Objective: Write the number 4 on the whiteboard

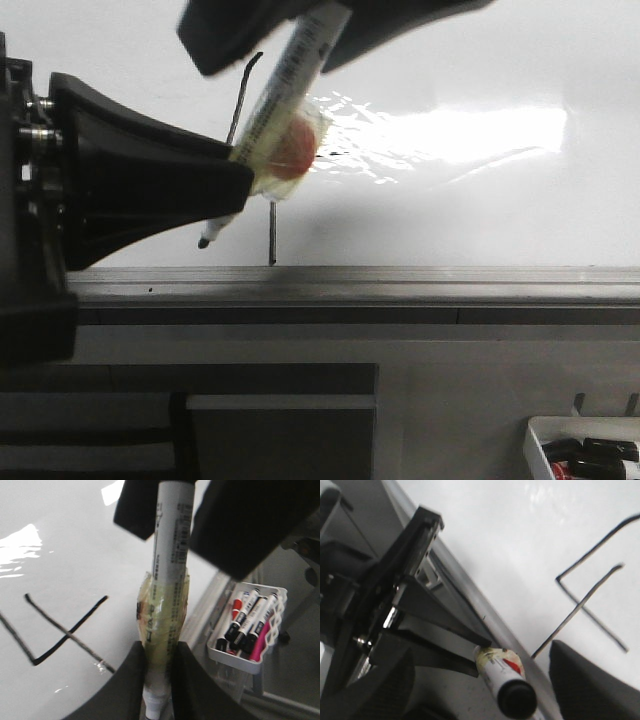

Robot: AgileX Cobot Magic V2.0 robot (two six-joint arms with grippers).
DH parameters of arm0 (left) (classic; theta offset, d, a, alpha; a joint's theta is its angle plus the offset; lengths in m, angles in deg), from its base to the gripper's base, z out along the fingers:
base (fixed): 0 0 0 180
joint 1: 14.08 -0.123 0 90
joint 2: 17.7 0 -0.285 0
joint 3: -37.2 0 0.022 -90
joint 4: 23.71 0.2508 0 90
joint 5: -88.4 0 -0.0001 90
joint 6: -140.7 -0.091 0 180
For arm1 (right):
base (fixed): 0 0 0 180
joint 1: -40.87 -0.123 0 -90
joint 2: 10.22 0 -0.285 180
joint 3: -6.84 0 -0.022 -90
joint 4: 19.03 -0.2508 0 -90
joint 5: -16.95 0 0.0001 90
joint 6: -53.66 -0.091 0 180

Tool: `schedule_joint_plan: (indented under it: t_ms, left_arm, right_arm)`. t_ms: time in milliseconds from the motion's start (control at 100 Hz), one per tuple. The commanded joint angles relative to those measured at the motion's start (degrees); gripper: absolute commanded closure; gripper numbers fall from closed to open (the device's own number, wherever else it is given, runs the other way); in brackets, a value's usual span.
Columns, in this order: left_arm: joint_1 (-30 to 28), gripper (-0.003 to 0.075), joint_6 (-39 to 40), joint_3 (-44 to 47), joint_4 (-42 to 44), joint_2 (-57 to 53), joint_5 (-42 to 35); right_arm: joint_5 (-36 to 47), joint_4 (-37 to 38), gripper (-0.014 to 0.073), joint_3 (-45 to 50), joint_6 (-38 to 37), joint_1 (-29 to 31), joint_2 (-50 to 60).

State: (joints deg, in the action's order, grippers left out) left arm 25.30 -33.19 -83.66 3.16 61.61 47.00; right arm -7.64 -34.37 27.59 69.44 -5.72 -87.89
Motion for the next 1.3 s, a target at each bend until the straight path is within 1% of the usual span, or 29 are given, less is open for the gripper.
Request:
schedule_joint_plan:
  t_ms: [0, 60, 130, 200, 260, 350, 430, 530, 580, 980, 1030, 1050, 1100, 1150, 1200, 1250, 1290]
  left_arm:
    - [0.2, 0.0741, 0.8, -1.5, -11.5, -0.6, -4.0]
    - [0.2, 0.0741, 0.8, -1.5, -20.9, -0.6, -3.6]
    - [0.2, 0.0741, 1.0, -1.5, -29.7, -0.6, -2.6]
    - [0.2, 0.0741, 1.8, -1.5, -35.6, -0.6, -2.2]
    - [0.2, 0.0741, 5.9, -1.6, -36.8, -0.6, -0.8]
    - [0.2, 0.0741, 10.7, -3.1, -37.8, -0.6, 5.6]
    - [0.2, 0.0741, 11.8, -4.7, -38.0, -0.6, 11.6]
    - [0.2, 0.0741, 11.8, -6.7, -40.2, -0.6, 15.5]
    - [0.2, 0.0741, 11.8, -7.4, -41.5, -0.6, 16.4]
    - [0.2, 0.0737, 11.7, -8.7, -40.8, -0.6, 16.5]
    - [0.2, 0.0714, 11.7, -8.7, -40.8, -0.6, 16.5]
    - [0.2, 0.0694, 11.7, -8.7, -40.8, -0.6, 16.5]
    - [0.2, 0.063, 11.7, -8.7, -40.8, -0.7, 16.5]
    - [0.1, 0.0547, 11.7, -8.7, -40.8, -0.7, 16.5]
    - [-0.1, 0.0487, 11.7, -8.7, -40.8, -0.7, 16.5]
    - [-0.5, 0.0453, 11.7, -8.7, -40.8, -0.7, 16.5]
    - [-0.7, 0.0442, 11.7, -8.7, -40.8, -0.7, 16.5]
  right_arm:
    - [9.4, 1.7, -0.0003, -4.1, 0.6, 1.2, 3.3]
    - [12.7, 2.3, -0.0003, -5.2, 0.6, 2.2, 4.7]
    - [15.5, 2.7, -0.0003, -6.2, 0.6, 3.6, 6.6]
    - [16.2, 2.9, -0.0003, -6.9, 0.6, 5.1, 8.4]
    - [15.7, 3.0, -0.0003, -7.2, 0.6, 6.0, 9.6]
    - [14.7, 3.2, -0.0003, -7.2, 0.6, 6.2, 10.8]
    - [13.2, 3.2, -0.0003, -7.2, 0.6, 6.2, 11.1]
    - [11.3, 3.2, -0.0003, -7.2, 0.6, 6.2, 11.1]
    - [10.5, 3.2, -0.0003, -7.2, 0.6, 6.2, 11.1]
    - [9.6, 3.2, -0.0003, -7.2, 0.6, 6.2, 11.1]
    - [9.5, 3.2, -0.0003, -7.2, 0.6, 6.2, 11.1]
    - [9.5, 3.2, -0.0003, -7.2, 0.6, 6.2, 11.1]
    - [9.4, 3.2, -0.0003, -7.2, 0.6, 6.2, 11.1]
    - [9.3, 3.2, -0.0003, -7.2, 0.6, 6.2, 11.1]
    - [9.2, 3.2, -0.0003, -7.2, 0.6, 6.2, 11.1]
    - [9.2, 3.2, -0.0003, -7.2, 0.6, 6.2, 11.1]
    - [9.2, 3.2, -0.0003, -7.2, 0.6, 6.2, 11.1]
